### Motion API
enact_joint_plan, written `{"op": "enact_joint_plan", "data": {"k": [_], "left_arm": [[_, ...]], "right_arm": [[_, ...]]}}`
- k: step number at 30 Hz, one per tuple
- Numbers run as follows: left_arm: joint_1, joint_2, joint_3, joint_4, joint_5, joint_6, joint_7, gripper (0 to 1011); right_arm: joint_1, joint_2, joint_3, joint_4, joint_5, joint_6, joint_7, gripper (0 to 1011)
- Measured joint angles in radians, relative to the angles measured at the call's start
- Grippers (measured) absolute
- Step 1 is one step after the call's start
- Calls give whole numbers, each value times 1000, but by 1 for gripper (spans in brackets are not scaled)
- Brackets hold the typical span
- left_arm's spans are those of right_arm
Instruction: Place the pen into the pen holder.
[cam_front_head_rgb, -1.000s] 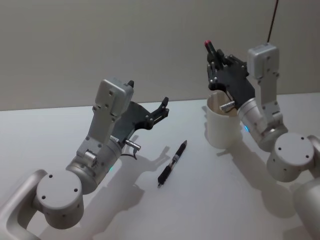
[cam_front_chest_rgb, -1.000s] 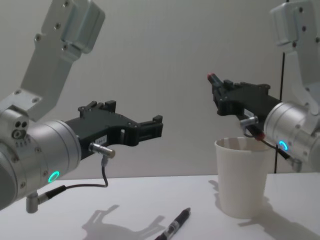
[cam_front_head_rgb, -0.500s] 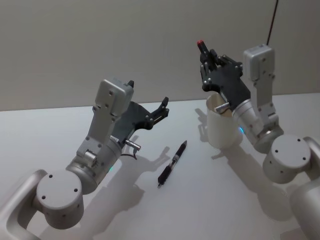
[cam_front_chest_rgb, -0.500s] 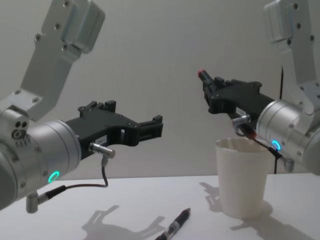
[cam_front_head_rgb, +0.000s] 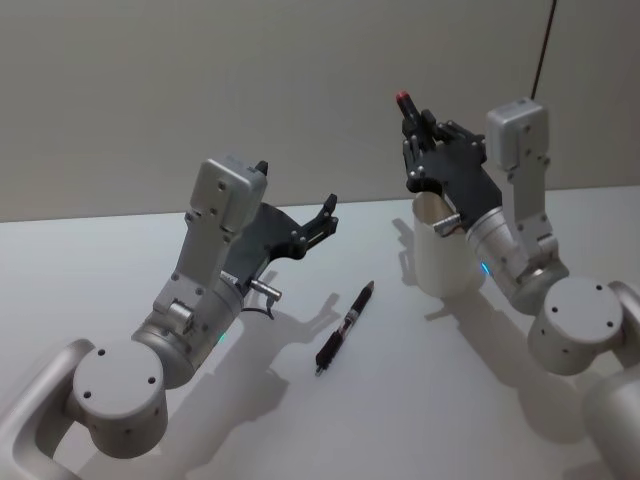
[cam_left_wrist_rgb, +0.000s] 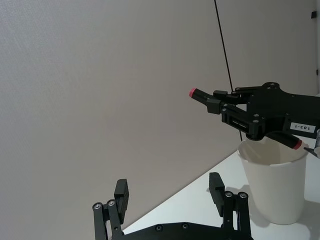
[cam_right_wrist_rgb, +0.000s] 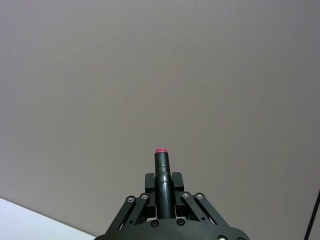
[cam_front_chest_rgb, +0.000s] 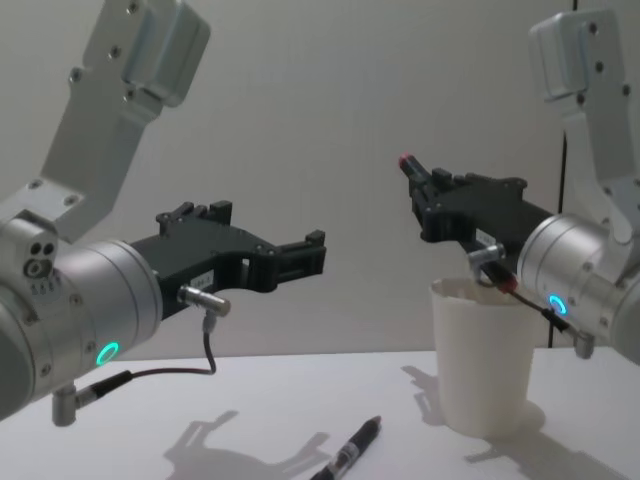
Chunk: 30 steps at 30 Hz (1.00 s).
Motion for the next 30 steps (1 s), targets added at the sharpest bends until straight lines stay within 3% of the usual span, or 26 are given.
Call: {"op": "enact_joint_plan", "data": {"k": [30], "left_arm": [[0,0,0,0,0,0,0,1001]], "right_arm": [[12,-21,-14,33,0,3,6,217]]}}
